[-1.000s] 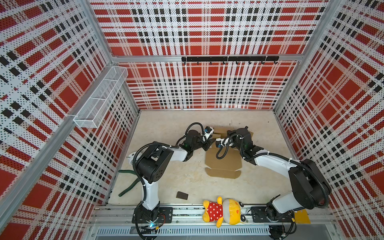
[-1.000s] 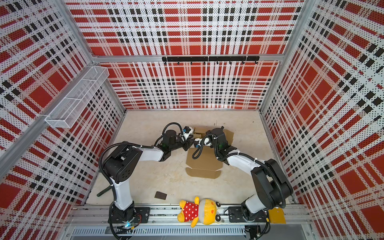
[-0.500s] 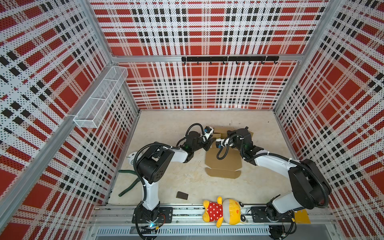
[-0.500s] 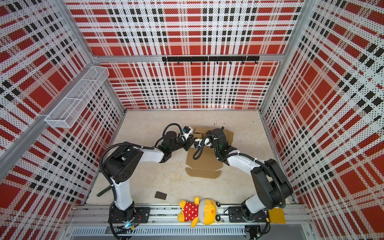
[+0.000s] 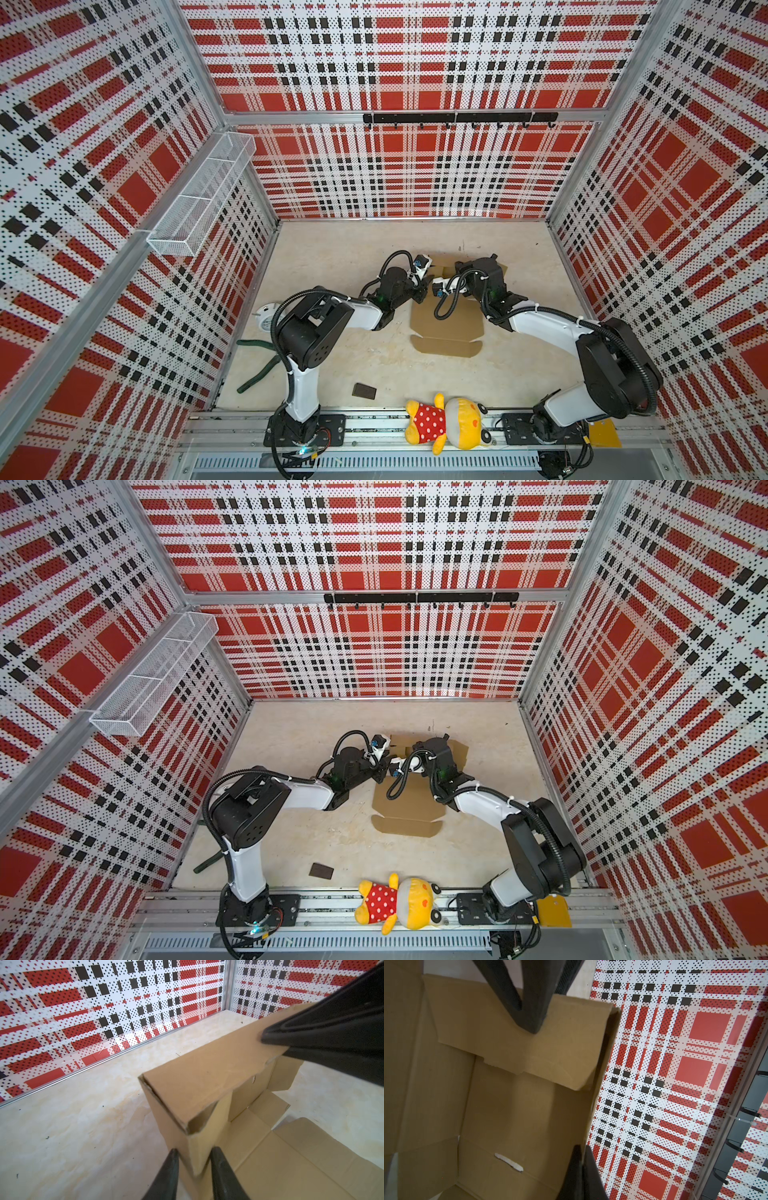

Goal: Fold the paper box

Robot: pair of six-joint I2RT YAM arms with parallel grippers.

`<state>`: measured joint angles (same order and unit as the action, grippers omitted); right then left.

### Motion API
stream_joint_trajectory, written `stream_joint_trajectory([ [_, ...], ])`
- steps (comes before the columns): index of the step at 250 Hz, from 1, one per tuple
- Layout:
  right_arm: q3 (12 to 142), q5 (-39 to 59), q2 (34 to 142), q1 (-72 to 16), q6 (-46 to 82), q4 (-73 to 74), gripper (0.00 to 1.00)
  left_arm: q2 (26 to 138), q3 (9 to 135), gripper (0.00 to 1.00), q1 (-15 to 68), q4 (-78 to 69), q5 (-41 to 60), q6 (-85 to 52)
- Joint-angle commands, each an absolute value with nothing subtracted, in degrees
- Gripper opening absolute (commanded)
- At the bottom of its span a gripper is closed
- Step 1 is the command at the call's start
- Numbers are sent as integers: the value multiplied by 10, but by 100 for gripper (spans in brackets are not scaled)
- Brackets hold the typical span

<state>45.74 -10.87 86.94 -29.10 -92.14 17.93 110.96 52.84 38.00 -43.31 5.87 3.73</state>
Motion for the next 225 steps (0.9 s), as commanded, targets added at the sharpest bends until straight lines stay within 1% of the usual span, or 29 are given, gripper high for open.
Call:
stream_joint_trajectory([
  [1, 442, -89, 879, -294, -941, 150, 0, 1110, 543, 28, 400, -468, 38, 21],
  [38, 443, -90, 877, -294, -938, 151, 0, 1113, 547, 21, 404, -468, 22, 8],
  [69, 442, -87, 873, -294, -933, 150, 0, 1117, 553, 21, 407, -462, 15, 0],
  [79, 442, -87, 874, -294, -932, 150, 0, 1119, 559, 21, 409, -456, 11, -4],
  [97, 443, -87, 875, -294, -931, 151, 0, 1124, 570, 27, 410, -443, 7, -12],
  [163, 445, -88, 877, -294, -929, 152, 0, 1143, 597, 27, 423, -431, -4, -49],
  [182, 444, -89, 876, -294, -928, 153, 0, 1150, 606, 31, 425, -431, 1, -56],
  [203, 445, -89, 875, -294, -926, 152, 0, 1159, 618, 31, 426, -427, 2, -61],
  [225, 444, -90, 874, -294, -926, 152, 0, 1165, 632, 24, 426, -418, 4, -56],
])
